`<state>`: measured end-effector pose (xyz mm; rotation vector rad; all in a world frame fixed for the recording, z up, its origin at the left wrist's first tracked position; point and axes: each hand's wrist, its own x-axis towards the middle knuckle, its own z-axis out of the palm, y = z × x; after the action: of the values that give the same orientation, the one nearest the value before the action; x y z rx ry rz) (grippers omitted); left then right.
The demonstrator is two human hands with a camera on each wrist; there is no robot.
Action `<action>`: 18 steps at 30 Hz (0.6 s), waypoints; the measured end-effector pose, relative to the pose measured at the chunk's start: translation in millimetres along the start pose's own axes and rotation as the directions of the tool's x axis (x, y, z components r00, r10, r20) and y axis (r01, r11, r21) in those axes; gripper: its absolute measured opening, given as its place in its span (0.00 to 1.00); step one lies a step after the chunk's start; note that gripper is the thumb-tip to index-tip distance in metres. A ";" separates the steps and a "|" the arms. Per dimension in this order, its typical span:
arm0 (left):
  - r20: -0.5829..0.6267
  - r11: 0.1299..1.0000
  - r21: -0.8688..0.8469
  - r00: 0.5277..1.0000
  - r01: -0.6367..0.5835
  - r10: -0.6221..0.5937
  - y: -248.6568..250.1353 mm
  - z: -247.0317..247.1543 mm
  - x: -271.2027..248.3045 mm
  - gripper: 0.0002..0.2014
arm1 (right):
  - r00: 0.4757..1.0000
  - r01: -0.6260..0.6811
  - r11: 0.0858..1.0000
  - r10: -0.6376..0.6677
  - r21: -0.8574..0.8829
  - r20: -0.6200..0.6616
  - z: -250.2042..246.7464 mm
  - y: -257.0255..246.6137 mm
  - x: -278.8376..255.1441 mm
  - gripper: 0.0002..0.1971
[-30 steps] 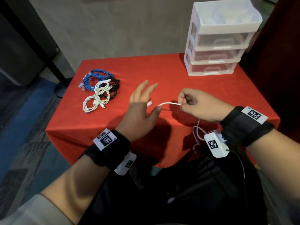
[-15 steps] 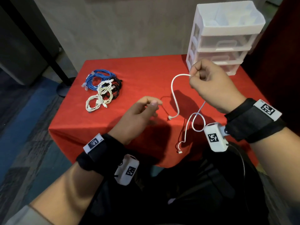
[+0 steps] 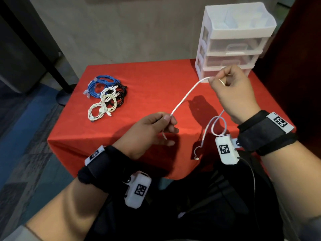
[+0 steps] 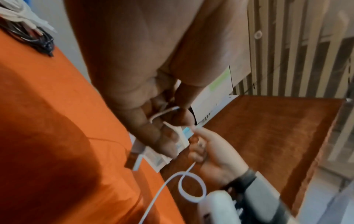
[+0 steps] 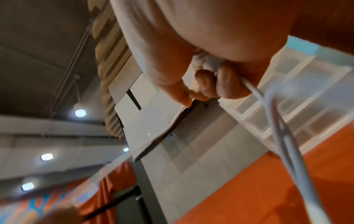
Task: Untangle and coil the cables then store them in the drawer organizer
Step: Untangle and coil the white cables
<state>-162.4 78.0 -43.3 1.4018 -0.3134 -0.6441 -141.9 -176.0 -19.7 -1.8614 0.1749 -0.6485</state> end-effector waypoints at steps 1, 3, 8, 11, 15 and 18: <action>0.061 0.997 -0.064 0.998 0.032 -0.028 4.8 -1.1 -4.4 0.10 | 1.000 0.020 0.997 -0.020 -0.069 -0.004 -1.8 7.8 -0.1 0.09; 0.113 0.970 -0.233 0.993 0.064 -0.039 14.8 -3.3 -9.8 0.09 | 0.996 0.063 0.979 -0.048 -0.194 0.077 -0.6 20.3 -6.0 0.09; -0.087 0.944 -0.317 0.994 -0.096 0.071 36.7 -10.1 -1.8 0.12 | 0.845 0.294 0.884 -0.063 -0.363 0.531 18.7 27.6 -52.3 0.07; -0.186 0.941 -0.309 0.979 -0.140 0.085 32.8 -14.3 6.8 0.15 | 0.669 0.470 0.823 -0.097 -0.319 0.737 27.5 15.2 -77.8 0.11; -0.269 0.992 -0.039 0.958 -0.116 0.101 8.7 -7.9 13.0 0.16 | 0.532 0.586 0.779 -0.164 -0.223 0.831 29.4 -5.1 -86.0 0.12; -0.228 0.995 0.098 0.973 -0.013 0.035 -2.7 -4.7 11.9 0.16 | 0.551 0.587 0.786 -0.212 -0.194 0.807 22.3 -19.9 -78.5 0.04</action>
<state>-150.9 74.7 -48.7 1.5461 -0.1785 -0.4461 -200.0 -117.3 -34.6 -2.5099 -0.7759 -0.0588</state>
